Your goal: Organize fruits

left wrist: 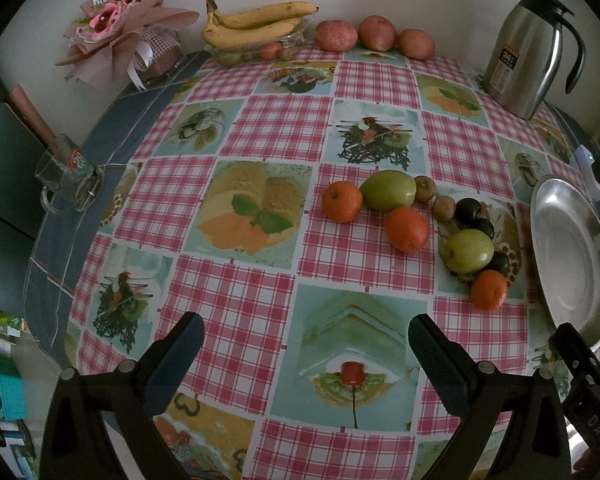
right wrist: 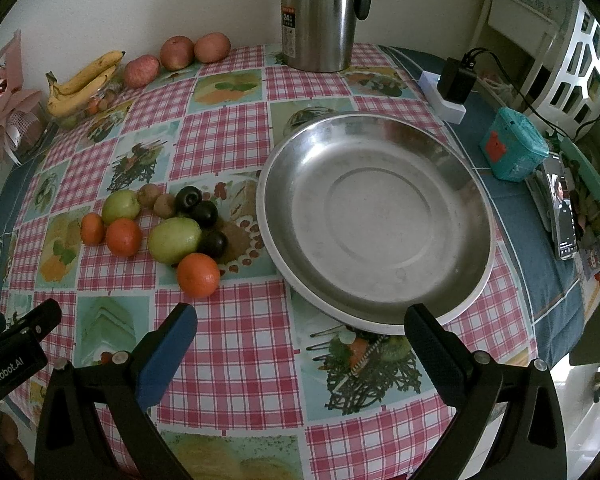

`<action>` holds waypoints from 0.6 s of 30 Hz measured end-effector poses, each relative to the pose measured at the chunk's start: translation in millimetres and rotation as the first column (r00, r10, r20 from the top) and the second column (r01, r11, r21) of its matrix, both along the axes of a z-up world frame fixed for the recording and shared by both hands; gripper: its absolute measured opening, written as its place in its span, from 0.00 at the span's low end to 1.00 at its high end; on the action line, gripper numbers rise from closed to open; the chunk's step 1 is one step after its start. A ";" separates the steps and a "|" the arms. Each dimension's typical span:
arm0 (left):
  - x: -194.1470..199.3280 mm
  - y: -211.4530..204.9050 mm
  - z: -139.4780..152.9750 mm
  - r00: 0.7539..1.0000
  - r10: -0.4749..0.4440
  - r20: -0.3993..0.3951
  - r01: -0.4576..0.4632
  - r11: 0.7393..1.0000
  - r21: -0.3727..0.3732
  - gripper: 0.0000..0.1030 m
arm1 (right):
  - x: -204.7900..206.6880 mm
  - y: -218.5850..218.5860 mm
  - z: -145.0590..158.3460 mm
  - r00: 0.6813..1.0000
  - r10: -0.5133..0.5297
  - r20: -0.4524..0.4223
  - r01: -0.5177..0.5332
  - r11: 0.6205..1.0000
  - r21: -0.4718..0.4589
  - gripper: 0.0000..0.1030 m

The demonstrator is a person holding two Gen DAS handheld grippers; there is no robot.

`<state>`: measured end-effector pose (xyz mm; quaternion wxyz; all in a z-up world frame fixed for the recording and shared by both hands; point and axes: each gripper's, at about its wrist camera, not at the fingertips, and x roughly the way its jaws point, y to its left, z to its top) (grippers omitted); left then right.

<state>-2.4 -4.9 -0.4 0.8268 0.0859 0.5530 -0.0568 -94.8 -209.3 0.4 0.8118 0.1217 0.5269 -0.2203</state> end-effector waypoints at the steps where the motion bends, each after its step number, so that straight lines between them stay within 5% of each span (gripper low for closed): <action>1: 0.0 -0.1 0.0 1.000 0.000 0.000 0.000 1.000 0.000 1.00 | 0.0 0.0 -0.1 1.000 0.000 0.000 0.000 1.000 0.000 1.00; 18: -2.7 -3.0 -0.7 1.000 0.001 -0.002 -0.001 1.000 -0.005 1.00 | 0.1 0.3 -1.2 1.000 0.001 -0.002 -0.001 1.000 0.002 1.00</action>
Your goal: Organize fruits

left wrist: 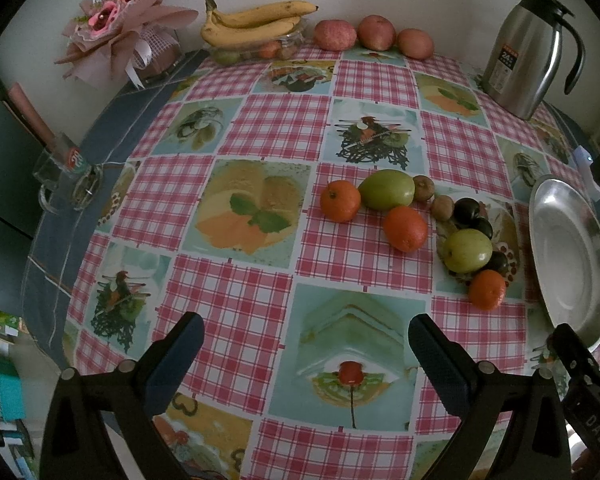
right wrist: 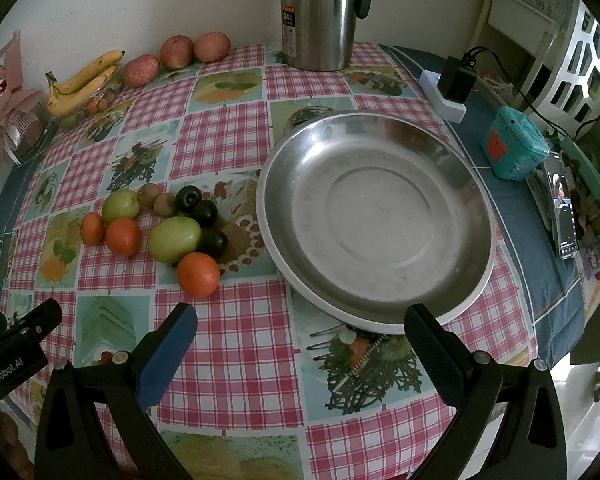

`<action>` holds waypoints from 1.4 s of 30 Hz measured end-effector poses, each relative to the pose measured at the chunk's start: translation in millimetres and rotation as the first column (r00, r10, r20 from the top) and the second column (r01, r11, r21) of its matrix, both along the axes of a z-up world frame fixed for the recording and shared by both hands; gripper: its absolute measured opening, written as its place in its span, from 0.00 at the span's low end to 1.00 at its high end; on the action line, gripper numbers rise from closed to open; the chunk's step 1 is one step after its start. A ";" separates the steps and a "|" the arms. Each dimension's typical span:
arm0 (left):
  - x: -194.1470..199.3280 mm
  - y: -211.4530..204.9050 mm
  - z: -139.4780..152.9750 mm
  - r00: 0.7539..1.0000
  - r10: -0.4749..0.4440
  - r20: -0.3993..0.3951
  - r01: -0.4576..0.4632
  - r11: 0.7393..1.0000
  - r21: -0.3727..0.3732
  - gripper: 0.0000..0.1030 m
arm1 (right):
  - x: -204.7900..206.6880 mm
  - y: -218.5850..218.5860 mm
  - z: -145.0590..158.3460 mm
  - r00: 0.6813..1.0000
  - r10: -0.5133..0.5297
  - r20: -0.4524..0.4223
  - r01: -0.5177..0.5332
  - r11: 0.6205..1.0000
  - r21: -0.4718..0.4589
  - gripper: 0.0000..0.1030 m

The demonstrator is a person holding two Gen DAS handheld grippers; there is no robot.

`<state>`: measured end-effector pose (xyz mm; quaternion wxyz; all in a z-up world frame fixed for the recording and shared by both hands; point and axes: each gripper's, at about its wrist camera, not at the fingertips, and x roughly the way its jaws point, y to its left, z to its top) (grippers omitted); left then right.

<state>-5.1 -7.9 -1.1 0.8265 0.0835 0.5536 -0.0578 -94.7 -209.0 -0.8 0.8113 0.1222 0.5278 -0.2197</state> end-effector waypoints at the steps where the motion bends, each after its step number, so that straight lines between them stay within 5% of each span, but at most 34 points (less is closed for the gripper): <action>1: 0.6 -0.2 0.6 1.000 0.000 0.002 0.000 1.000 -0.001 1.00 | 0.0 0.1 -0.1 1.000 0.000 0.000 0.000 1.000 0.001 1.00; 11: 17.1 -6.2 14.6 1.000 -0.006 -0.018 0.005 0.996 -0.084 1.00 | 4.4 3.5 9.3 0.998 0.022 0.053 -0.026 0.996 0.083 1.00; 20: 42.4 -16.2 40.8 0.998 0.029 0.059 -0.021 0.991 -0.131 1.00 | 35.2 7.9 24.5 0.996 0.043 0.081 -0.052 0.993 0.110 1.00; 32: 84.9 -25.4 32.9 0.991 0.122 0.049 -0.113 0.981 -0.156 1.00 | 79.3 1.2 14.1 0.998 0.042 0.044 -0.046 0.993 0.107 0.99; 42: 104.4 -27.6 24.7 0.993 0.113 0.040 -0.103 0.977 -0.185 1.00 | 104.3 -4.6 -2.4 0.999 0.038 0.024 -0.041 0.987 0.158 0.99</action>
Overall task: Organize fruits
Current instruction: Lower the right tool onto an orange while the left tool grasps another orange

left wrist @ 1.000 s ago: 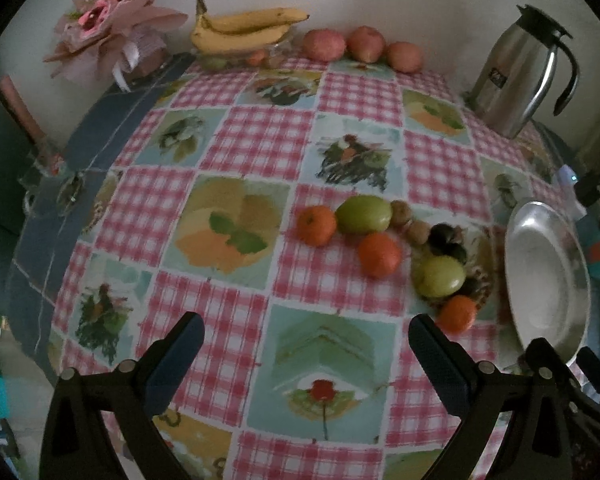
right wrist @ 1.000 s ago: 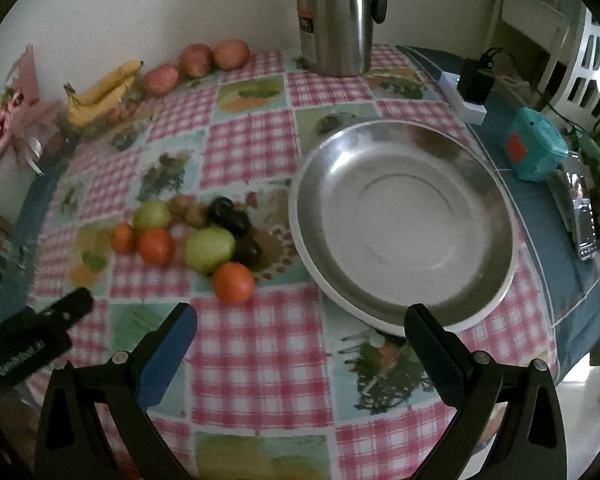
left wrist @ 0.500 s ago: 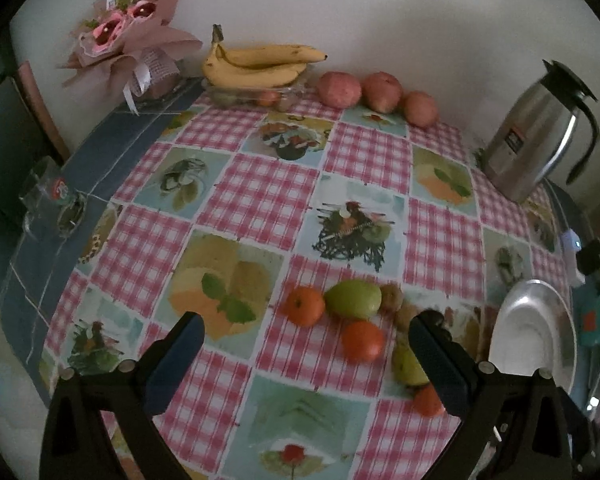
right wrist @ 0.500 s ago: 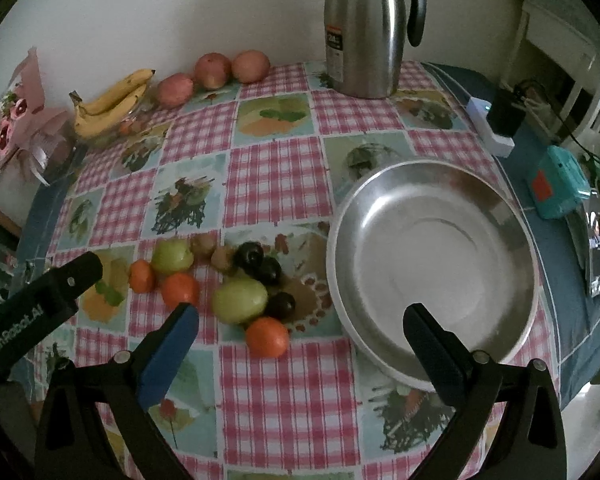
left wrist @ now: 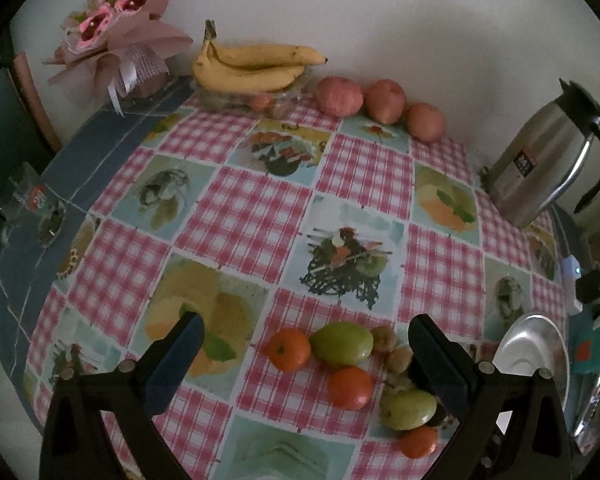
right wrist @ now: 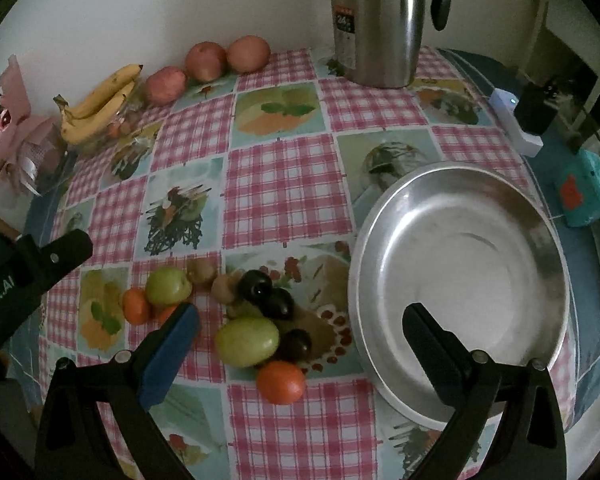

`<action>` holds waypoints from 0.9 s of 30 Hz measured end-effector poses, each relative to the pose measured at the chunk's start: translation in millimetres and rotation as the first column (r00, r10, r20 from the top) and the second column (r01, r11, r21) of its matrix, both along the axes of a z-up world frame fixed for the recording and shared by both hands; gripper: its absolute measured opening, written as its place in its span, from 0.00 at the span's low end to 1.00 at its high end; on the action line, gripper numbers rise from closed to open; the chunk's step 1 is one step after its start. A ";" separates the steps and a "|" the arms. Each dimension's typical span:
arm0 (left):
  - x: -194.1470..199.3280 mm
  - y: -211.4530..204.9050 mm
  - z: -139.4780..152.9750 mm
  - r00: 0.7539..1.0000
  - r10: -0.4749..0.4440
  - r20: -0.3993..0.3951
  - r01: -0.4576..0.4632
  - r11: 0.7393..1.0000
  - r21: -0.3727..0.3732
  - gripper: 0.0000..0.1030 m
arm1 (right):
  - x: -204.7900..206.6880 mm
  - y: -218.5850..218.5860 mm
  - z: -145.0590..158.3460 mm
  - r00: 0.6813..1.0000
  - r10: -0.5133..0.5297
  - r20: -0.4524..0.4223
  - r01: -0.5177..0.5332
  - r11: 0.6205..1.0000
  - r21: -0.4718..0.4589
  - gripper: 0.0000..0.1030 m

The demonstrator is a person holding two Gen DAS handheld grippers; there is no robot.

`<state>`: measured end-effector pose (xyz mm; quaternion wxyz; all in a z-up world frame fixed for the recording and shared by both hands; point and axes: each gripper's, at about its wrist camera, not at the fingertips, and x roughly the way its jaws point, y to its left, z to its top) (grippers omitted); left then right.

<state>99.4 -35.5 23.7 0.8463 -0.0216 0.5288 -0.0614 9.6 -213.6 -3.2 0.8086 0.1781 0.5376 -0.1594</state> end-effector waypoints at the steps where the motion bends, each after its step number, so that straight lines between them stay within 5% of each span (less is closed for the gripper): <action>1: -0.4 0.1 -1.4 1.000 -0.007 -0.010 0.007 1.000 -0.004 1.00 | 0.5 0.7 -1.9 1.000 0.004 -0.003 -0.004 1.000 0.002 0.99; 13: -7.2 -5.6 -8.2 0.994 -0.102 -0.040 0.099 0.993 -0.070 1.00 | -8.9 7.6 -4.2 0.999 0.046 -0.002 -0.046 0.999 -0.010 0.93; 27: -6.6 -17.4 -49.7 0.974 -0.146 -0.174 0.136 0.988 -0.070 0.92 | -10.9 24.2 -28.3 0.992 0.109 -0.061 -0.108 0.994 0.011 0.86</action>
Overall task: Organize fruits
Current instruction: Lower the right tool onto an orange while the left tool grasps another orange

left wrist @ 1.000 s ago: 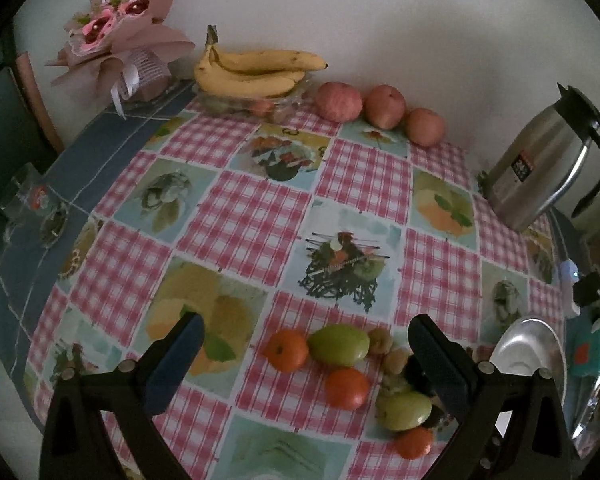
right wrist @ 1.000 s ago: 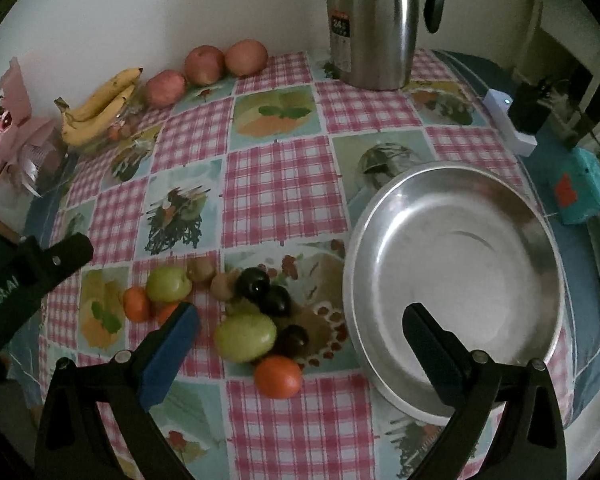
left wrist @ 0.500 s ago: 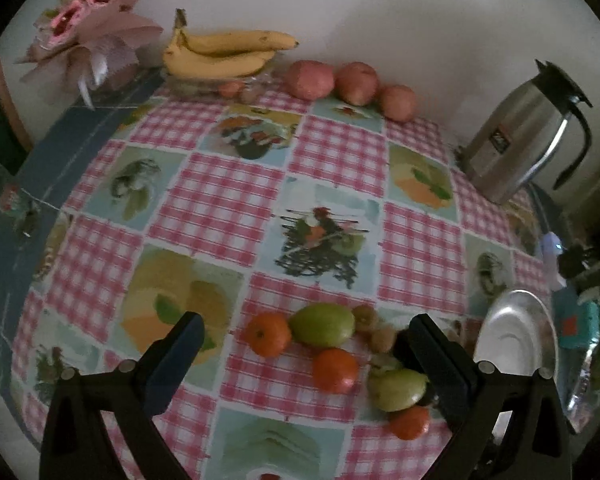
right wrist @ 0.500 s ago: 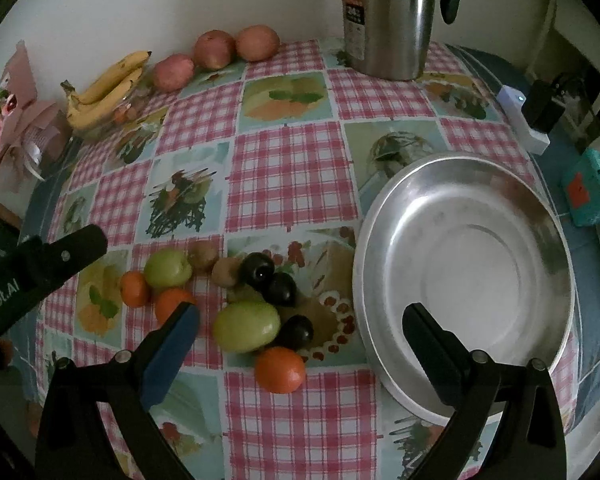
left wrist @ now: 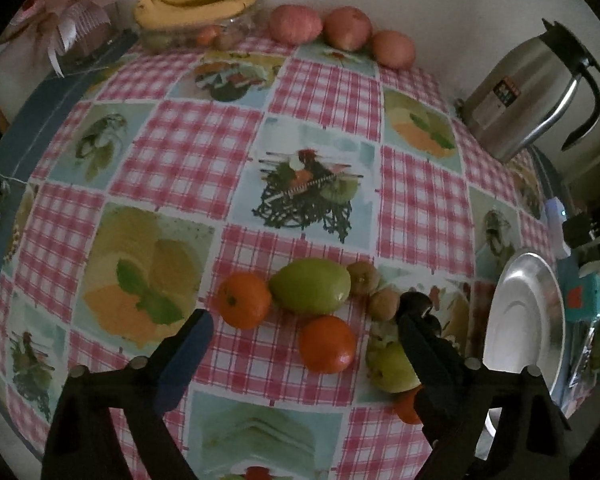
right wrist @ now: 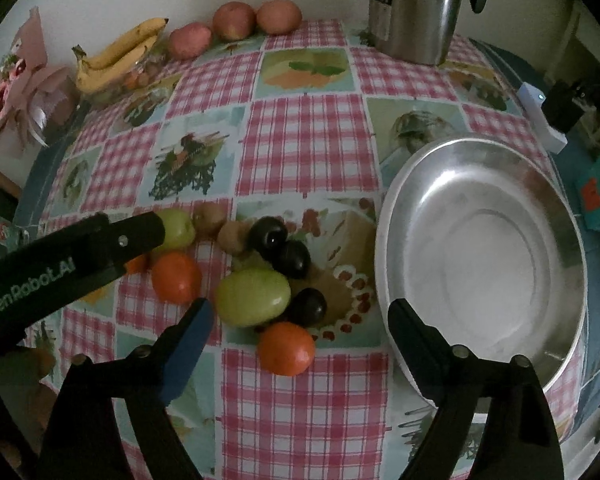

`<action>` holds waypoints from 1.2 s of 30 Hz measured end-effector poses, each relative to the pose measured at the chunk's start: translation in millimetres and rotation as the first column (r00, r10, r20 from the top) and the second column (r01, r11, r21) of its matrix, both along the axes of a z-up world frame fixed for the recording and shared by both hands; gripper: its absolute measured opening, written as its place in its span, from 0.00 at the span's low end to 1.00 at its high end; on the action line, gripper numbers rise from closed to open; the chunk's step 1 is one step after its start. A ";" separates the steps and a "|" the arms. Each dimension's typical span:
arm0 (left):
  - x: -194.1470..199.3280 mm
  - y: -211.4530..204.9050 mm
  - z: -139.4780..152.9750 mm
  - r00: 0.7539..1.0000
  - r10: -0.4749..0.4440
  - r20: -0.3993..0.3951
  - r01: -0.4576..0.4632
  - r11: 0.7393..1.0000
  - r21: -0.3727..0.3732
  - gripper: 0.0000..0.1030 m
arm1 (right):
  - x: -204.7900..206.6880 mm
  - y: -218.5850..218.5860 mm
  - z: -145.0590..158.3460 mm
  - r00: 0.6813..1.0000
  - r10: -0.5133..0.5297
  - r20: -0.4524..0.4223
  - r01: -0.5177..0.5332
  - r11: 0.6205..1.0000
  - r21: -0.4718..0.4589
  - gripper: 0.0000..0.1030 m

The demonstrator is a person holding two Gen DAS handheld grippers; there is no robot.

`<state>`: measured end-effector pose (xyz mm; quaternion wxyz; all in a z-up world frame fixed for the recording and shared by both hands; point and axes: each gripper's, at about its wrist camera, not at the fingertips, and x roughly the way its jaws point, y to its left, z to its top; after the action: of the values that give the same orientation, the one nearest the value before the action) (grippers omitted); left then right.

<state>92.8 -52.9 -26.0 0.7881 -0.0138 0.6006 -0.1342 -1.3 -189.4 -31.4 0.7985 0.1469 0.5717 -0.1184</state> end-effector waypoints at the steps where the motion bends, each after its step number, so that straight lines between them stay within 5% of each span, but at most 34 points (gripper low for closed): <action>1: -0.1 -1.1 -1.7 1.000 -0.003 -0.004 0.003 1.000 0.004 0.91 | 0.1 0.8 -1.9 1.000 0.002 -0.004 -0.002 1.000 0.004 0.83; 24: -4.1 -16.1 -23.5 0.998 -0.043 -0.053 0.046 0.998 0.053 0.75 | -0.9 4.5 -39.0 0.989 0.011 -0.146 -0.003 0.998 0.055 0.65; 32: -6.3 -24.1 -25.1 0.995 -0.072 -0.066 0.075 0.996 0.045 0.46 | 1.7 6.1 -48.2 0.988 0.022 -0.153 -0.014 0.999 0.051 0.61; 36: -7.5 -27.0 -32.8 0.993 -0.080 -0.083 0.084 0.995 0.047 0.41 | 2.9 7.7 -49.3 0.988 0.030 -0.149 -0.023 0.998 0.051 0.52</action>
<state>85.3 -79.9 -58.8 0.7571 0.0251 0.6352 -0.1508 1.5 -181.7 -80.7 0.7510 0.1496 0.6345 -0.1044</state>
